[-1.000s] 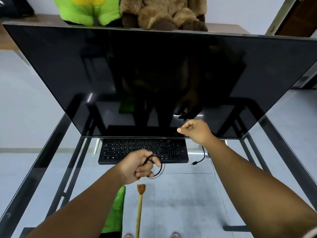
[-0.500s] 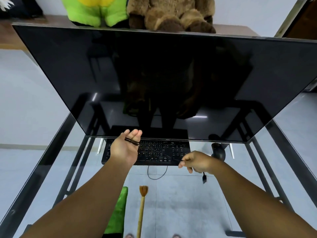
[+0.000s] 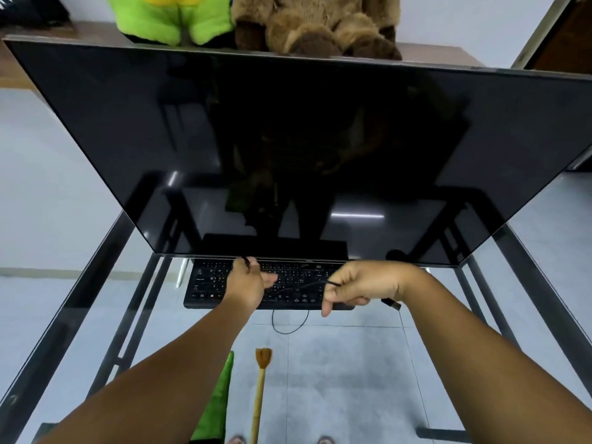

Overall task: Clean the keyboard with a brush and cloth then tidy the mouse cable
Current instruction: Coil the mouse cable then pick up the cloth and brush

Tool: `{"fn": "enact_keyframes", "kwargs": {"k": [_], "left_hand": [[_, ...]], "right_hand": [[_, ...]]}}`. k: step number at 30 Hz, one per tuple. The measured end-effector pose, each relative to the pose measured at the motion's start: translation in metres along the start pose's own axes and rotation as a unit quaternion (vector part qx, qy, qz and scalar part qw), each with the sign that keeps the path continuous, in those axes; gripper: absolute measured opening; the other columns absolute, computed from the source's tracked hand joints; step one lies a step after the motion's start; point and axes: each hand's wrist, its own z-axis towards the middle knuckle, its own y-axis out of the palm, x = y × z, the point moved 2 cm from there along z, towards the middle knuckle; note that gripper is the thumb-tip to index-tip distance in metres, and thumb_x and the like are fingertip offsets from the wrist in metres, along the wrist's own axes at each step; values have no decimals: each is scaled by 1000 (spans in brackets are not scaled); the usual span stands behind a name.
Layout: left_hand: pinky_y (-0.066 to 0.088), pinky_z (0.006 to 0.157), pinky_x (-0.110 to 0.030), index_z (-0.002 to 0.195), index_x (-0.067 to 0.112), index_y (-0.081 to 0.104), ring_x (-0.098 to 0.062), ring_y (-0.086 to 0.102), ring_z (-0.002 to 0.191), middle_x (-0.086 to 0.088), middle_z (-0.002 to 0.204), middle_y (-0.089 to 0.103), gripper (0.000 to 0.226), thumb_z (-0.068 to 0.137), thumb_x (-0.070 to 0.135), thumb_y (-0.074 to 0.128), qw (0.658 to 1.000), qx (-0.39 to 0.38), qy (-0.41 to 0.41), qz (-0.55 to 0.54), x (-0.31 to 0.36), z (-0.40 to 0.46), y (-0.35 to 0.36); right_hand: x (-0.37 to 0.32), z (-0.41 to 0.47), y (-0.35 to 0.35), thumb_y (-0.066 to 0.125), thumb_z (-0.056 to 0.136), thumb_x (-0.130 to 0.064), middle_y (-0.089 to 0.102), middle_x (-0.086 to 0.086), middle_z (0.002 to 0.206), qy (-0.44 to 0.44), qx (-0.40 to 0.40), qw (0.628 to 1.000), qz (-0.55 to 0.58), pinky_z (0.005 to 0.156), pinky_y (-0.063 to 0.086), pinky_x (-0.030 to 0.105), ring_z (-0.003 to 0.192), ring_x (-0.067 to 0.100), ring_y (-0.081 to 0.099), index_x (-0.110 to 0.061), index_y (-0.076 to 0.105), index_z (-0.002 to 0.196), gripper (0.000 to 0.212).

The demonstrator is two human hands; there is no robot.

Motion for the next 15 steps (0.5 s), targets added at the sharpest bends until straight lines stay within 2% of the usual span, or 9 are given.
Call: {"fn": "enact_keyframes", "kwargs": {"k": [3,5,6,8,10,12,15], "left_hand": [[46,90,-34,125,8,39,-21,73,79,-11,77,75,29,104,26,28,995,-93,-33,30,-12,1,11],[42,95,-40,121,10,43,-24,73,77,-14,78,75,26,105,23,28,989,-135,-38,48,-14,-4,15],[40,96,-41,120,10,44,-25,73,75,-16,79,74,25,105,23,28,987,-149,-38,50,-14,-7,16],[39,89,-36,118,12,46,-26,73,75,-16,79,74,24,105,22,28,982,-174,-36,57,-12,-13,17],[38,82,-31,114,15,46,-29,72,75,-16,77,74,22,105,21,27,979,-191,-34,63,-11,-16,17],[36,88,-35,112,16,47,-31,72,75,-17,75,73,22,105,20,27,977,-201,-29,71,-11,-16,16],[41,96,-42,117,11,52,-33,68,67,-18,67,69,28,104,22,30,972,-225,-19,69,-12,-17,14]], "right_hand": [[-11,-2,-10,55,98,-32,35,2,53,-26,34,999,2,61,35,15,52,14,29,-17,74,97,25],[-14,-1,-15,54,98,-34,36,0,52,-33,52,998,-1,68,36,23,52,13,30,-19,74,94,25],[-14,1,-17,55,98,-36,36,-1,52,-34,56,998,1,73,35,29,52,14,29,-20,74,93,26],[-13,3,-20,55,96,-40,37,-4,51,-33,68,997,8,71,33,39,53,15,29,-22,74,92,27],[-14,3,-22,55,97,-37,37,-5,50,-38,81,996,18,63,33,33,52,13,29,-19,74,92,27],[-16,2,-24,54,98,-32,37,-4,50,-45,93,994,29,59,32,23,52,11,29,-16,74,90,27],[-15,3,-27,55,98,-29,37,-1,52,-48,120,991,38,60,32,22,52,11,31,-16,74,89,25]]}}
